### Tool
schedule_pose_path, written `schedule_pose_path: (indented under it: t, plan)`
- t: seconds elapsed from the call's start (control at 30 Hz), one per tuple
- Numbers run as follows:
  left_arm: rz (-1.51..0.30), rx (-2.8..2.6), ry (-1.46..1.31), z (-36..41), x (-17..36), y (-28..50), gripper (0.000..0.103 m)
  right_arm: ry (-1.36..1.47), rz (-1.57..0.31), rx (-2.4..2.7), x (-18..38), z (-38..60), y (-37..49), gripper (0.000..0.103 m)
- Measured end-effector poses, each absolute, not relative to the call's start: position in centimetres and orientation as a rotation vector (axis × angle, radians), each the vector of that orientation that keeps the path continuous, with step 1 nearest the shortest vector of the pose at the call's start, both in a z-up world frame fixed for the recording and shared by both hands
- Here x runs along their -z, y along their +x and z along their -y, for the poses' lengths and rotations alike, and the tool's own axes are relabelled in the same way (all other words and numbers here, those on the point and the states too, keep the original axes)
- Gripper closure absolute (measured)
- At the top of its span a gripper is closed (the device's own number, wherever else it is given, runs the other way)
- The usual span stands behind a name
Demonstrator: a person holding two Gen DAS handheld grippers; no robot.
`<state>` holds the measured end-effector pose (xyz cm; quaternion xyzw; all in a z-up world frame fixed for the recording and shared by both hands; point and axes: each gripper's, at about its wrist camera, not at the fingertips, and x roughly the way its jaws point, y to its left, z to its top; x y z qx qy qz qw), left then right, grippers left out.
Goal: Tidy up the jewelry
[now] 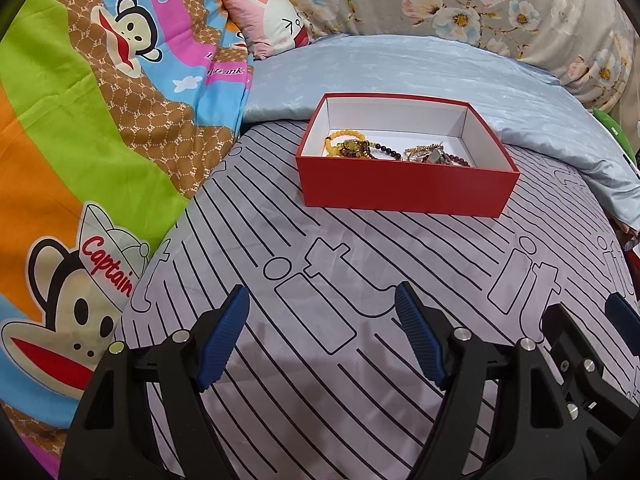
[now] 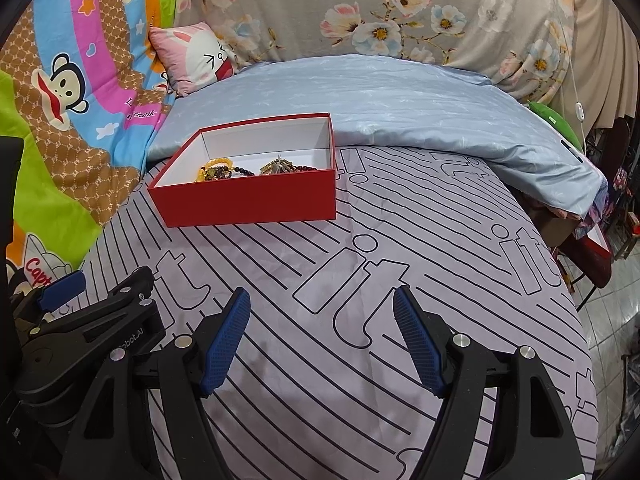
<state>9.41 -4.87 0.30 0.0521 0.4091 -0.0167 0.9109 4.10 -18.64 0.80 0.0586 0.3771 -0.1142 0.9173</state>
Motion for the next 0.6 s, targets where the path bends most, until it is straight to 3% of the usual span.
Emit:
schedule_pose_path:
  t: [0.6]
  plan:
    - [-0.868,0.026,0.08,4.26,0.2,9.72,0.032,0.139,-0.776,0.269,-0.23,18.95,3.84,0.023]
